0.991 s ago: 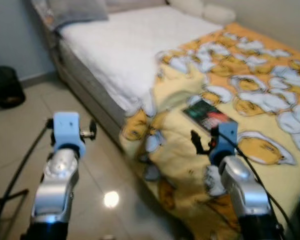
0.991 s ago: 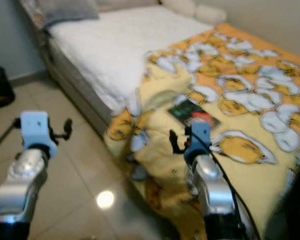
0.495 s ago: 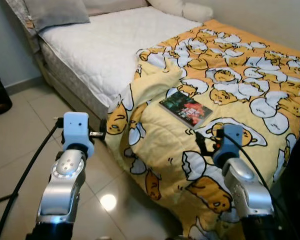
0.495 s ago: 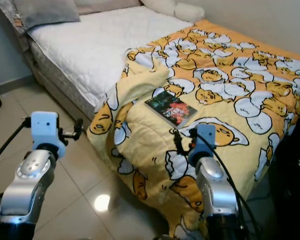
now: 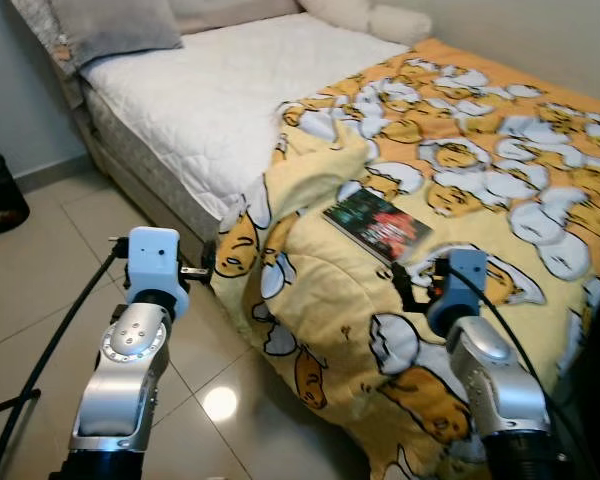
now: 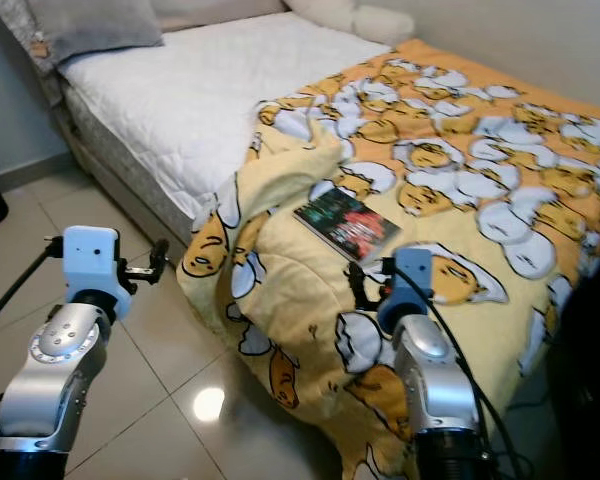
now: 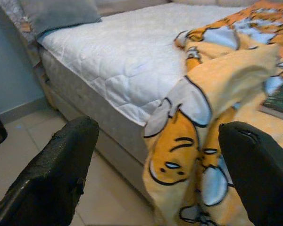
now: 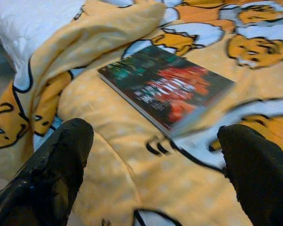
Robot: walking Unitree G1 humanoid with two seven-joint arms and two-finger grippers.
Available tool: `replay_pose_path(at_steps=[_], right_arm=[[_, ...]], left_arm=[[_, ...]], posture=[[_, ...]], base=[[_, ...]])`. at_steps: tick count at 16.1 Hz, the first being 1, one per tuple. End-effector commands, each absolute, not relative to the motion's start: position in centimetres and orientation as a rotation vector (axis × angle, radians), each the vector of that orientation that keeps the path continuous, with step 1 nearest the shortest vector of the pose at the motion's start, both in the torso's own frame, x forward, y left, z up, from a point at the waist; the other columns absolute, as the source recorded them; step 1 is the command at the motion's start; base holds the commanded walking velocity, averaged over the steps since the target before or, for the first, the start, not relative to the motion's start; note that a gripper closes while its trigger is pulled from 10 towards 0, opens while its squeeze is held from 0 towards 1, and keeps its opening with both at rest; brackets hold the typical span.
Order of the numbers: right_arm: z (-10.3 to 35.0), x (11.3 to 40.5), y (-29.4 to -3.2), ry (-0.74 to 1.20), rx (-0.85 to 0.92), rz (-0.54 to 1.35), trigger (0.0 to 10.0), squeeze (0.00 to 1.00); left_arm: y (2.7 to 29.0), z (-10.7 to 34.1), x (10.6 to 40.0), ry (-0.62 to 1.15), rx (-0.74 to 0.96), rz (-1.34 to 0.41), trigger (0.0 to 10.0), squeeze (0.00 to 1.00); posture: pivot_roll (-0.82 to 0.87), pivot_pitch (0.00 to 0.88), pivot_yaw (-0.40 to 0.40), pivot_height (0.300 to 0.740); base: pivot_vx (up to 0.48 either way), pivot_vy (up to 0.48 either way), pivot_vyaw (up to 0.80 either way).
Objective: Clean up the room
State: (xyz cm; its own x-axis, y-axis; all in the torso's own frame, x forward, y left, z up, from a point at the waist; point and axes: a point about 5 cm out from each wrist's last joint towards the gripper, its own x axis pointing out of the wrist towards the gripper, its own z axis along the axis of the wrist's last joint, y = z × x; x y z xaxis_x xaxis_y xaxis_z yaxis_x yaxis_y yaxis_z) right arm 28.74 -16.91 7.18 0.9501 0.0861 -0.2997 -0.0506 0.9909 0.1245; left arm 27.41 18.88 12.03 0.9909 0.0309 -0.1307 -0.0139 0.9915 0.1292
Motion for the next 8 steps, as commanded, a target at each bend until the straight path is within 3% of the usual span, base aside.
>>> replay_pose_path(at_steps=[1, 8], right_arm=[[7.38, 28.78, -17.35, 0.297, 0.103, 0.06, 10.0, 0.0], [7.02, 28.6, -17.1, 0.314, 0.095, 0.074, 10.0, 0.0]], left_arm=[[18.52, 12.34, 27.57, 0.117, 0.131, 0.006, 10.0, 0.88], [18.43, 12.28, 27.45, 0.115, 0.139, -0.01, 10.0, 0.87]], posture=[[0.04, 0.0, -0.05, 0.74], [0.04, 0.0, -0.05, 0.74]], base=[[0.394, 0.0, 0.0], [0.395, 0.0, 0.0]])
